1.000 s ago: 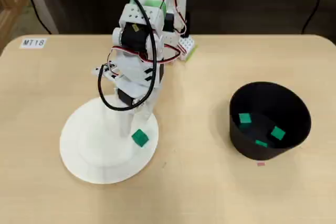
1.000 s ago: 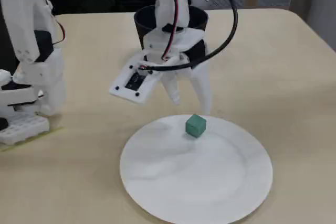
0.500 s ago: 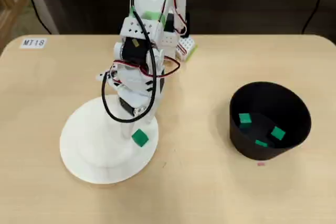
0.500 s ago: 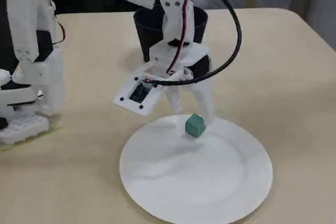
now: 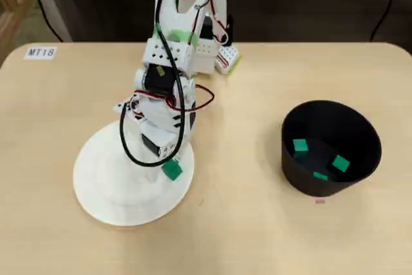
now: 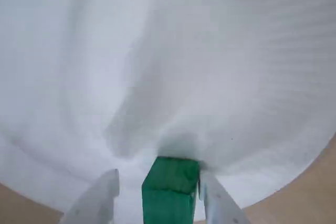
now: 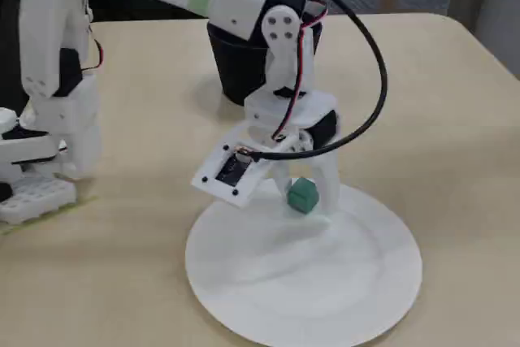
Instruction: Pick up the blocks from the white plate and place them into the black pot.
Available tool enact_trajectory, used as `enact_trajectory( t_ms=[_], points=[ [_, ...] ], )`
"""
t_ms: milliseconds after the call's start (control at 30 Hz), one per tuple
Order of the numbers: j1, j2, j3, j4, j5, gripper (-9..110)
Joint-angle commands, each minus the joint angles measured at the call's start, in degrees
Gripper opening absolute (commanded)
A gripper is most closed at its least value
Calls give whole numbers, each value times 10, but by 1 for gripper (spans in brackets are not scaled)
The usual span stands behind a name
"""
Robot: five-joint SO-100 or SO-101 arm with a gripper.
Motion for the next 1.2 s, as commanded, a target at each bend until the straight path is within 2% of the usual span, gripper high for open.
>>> enact_trajectory(
  t_ms=[0,100,367,500,633,733,967,1167],
  points=[
    [5,-3,-35,-3,0,13],
    [10,-20,-60,11,6,-2],
    [11,4,-88,12,-15,-2],
    [-7,62,-127,-29,-107,-2],
    [-88,124,-151,-54,-258,-2],
    [-177,181,-122,-69,-320,-2],
    [-386,255,-101,-71,-299,-2],
    [-494,289,-44,-95,-287,-2]
  ],
)
